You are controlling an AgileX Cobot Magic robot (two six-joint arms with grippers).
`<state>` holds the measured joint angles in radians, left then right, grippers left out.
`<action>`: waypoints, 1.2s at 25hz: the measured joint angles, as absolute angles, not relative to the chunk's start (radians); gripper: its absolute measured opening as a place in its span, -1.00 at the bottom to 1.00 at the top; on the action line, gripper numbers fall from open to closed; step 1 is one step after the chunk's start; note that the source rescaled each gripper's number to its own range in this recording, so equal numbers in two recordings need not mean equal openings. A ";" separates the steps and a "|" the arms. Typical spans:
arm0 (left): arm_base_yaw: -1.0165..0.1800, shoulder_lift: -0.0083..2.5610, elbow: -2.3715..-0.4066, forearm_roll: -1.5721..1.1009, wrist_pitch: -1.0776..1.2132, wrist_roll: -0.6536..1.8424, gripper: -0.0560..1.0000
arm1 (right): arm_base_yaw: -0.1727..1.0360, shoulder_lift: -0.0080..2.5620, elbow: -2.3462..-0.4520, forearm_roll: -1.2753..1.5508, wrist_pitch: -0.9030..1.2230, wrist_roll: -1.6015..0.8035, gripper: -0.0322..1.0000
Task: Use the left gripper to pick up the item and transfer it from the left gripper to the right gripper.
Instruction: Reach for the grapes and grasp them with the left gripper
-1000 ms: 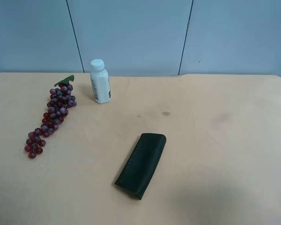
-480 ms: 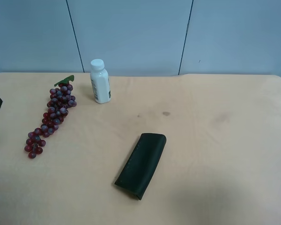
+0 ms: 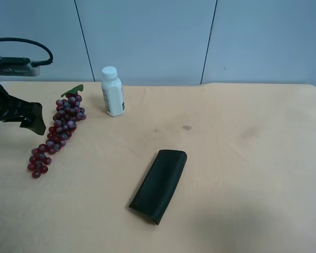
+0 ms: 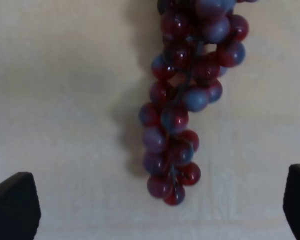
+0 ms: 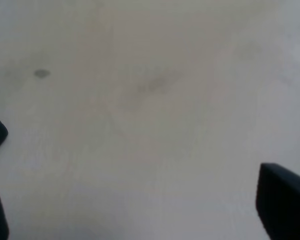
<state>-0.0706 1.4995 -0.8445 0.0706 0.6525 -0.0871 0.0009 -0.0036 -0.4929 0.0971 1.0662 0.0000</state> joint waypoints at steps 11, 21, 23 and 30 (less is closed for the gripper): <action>-0.071 1.697 -0.844 0.111 0.526 -0.165 1.00 | 0.001 -0.004 -0.493 0.097 1.066 0.000 1.00; -0.071 1.836 -0.846 0.112 0.459 -0.168 1.00 | 0.001 -0.004 -0.493 0.097 1.066 0.000 1.00; -0.071 1.850 -0.846 0.112 0.453 -0.168 0.89 | 0.001 -0.004 -0.493 0.097 1.066 0.000 1.00; -0.071 1.854 -0.846 0.089 0.441 -0.168 -0.25 | 0.001 -0.004 -0.493 0.097 1.066 0.000 1.00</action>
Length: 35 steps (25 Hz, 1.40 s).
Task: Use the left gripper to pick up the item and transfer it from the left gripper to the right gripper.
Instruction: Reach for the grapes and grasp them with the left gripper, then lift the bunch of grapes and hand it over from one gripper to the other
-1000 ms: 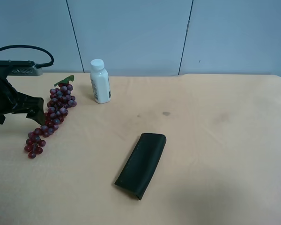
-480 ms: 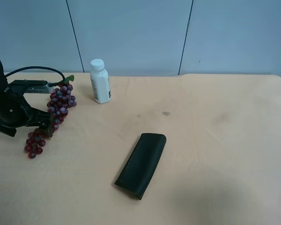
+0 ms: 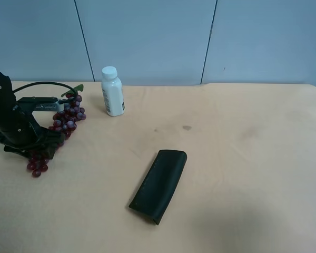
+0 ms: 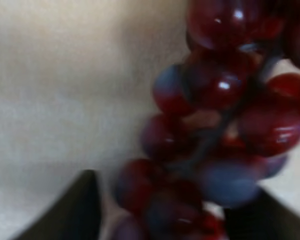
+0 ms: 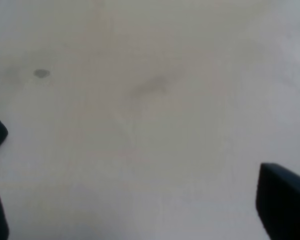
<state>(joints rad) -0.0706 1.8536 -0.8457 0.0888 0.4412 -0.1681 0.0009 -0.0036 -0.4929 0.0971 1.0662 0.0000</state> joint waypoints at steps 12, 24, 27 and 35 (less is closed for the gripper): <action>-0.071 1.801 -0.852 0.085 0.531 -0.167 -0.89 | 0.001 -0.004 -0.493 0.097 1.066 0.000 1.00; -0.071 1.397 -0.872 0.089 0.775 -0.166 -0.89 | 0.001 -0.004 -0.493 0.097 1.066 0.000 1.00; -0.071 1.311 -0.932 0.082 0.872 -0.136 -0.89 | 0.001 -0.004 -0.493 0.097 1.066 0.000 1.00; -0.071 1.228 -1.161 -0.048 1.100 0.000 -0.89 | 0.001 -0.004 -0.493 0.097 1.066 0.000 1.00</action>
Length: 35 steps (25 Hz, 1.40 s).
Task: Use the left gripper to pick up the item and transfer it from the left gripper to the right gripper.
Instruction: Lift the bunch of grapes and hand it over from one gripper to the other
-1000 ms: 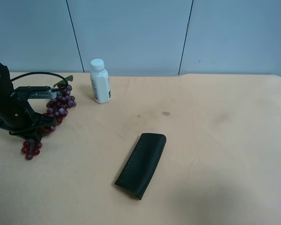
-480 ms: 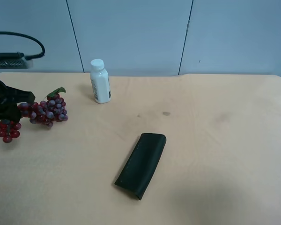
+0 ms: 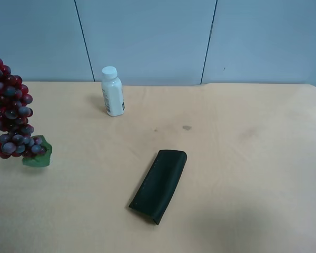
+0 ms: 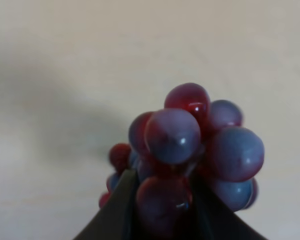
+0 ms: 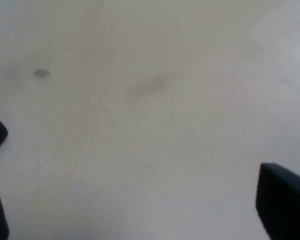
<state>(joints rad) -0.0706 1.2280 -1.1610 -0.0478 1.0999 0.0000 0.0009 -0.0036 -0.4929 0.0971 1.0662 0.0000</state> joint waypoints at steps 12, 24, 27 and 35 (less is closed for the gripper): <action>-0.072 1.210 -1.216 -0.307 1.143 0.096 -0.89 | 0.001 -0.004 -0.493 0.097 1.066 0.000 1.00; -0.399 1.175 -1.216 -0.264 1.111 0.100 -0.89 | 0.001 -0.004 -0.493 0.097 1.066 0.000 1.00; -0.489 1.175 -1.216 -0.248 1.085 0.100 -0.89 | 0.001 -0.004 -0.493 0.097 1.066 0.000 1.00; -0.709 1.180 -1.216 -0.155 1.044 0.100 -0.89 | 0.001 -0.004 -0.493 0.096 1.066 0.005 1.00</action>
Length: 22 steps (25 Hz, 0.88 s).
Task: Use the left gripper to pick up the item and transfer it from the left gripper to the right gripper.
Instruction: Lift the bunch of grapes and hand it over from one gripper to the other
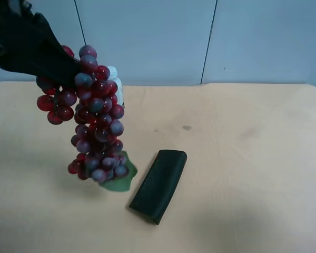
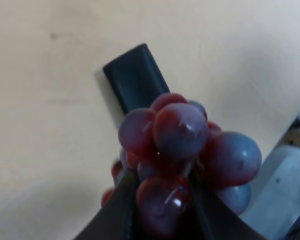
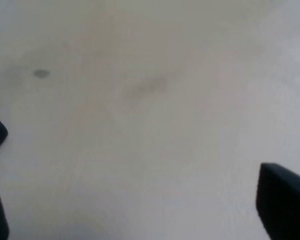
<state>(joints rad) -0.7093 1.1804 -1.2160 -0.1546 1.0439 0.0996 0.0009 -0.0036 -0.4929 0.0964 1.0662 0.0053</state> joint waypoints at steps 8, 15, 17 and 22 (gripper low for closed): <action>-0.834 1.280 -1.216 -0.031 1.008 0.132 -0.89 | 0.001 -0.004 -0.493 0.096 1.066 0.005 1.00; -0.850 1.343 -1.257 0.000 0.984 0.217 -0.89 | 0.001 0.021 -0.493 0.108 1.066 0.000 1.00; -0.850 1.354 -1.297 0.000 0.984 0.240 -0.89 | 0.001 0.100 -0.499 0.146 1.065 -0.014 1.00; -0.850 1.373 -1.391 0.007 0.997 0.257 -0.89 | 0.008 0.343 -0.592 0.272 0.980 -0.175 1.00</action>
